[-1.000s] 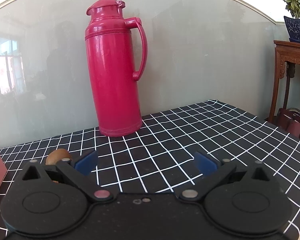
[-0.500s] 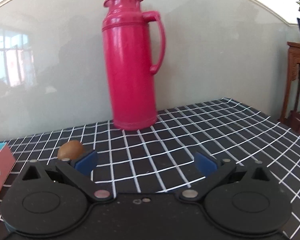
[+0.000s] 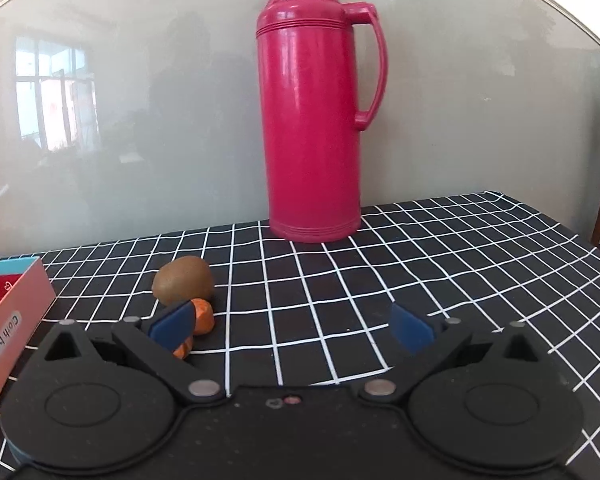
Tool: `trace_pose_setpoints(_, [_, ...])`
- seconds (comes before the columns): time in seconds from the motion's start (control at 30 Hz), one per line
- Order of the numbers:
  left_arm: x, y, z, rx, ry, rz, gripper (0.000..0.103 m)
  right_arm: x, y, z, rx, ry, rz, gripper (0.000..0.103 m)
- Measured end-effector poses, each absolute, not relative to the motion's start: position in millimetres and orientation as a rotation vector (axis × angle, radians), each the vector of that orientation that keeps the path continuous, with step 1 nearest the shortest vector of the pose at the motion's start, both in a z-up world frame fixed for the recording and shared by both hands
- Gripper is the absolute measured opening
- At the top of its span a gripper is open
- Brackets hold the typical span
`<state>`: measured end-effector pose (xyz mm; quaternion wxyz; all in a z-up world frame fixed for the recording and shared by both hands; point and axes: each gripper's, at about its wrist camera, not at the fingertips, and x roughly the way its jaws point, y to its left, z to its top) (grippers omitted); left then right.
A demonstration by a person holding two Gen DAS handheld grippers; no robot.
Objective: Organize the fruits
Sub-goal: 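Move the right gripper toward the carrot pieces beside the kiwi, then close the right gripper on a round carrot slice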
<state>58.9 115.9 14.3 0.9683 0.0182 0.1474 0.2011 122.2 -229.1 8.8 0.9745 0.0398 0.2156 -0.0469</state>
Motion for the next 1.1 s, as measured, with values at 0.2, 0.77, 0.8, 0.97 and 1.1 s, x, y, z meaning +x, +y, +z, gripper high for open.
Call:
trace_pose_setpoints(0.2, [59.6, 129.2, 11.9, 0.036, 0.315, 0.419, 0.103, 126.7, -215.0, 9.1, 0.074, 0.427, -0.05, 0.099])
trace_pose_setpoints(0.77, [51.3, 171.1, 7.2, 0.018, 0.334, 0.479, 0.103, 161.9, -168.9, -6.8, 0.022, 0.535, 0.03, 0.072])
trace_pose_setpoints(0.8, [50.7, 173.7, 6.9, 0.016, 0.336, 0.484, 0.103, 165.0, -168.2, -8.2, 0.023, 0.544, 0.031, 0.07])
trace_pose_setpoints(0.97, [50.7, 180.9, 5.2, 0.012, 0.34, 0.496, 0.103, 175.4, -166.2, -15.2, 0.05, 0.59, 0.031, 0.06])
trace_pose_setpoints(1.1, [51.6, 184.3, 5.2, 0.013, 0.338, 0.502, 0.103, 180.4, -168.7, -18.6, 0.072, 0.619, 0.026, 0.043])
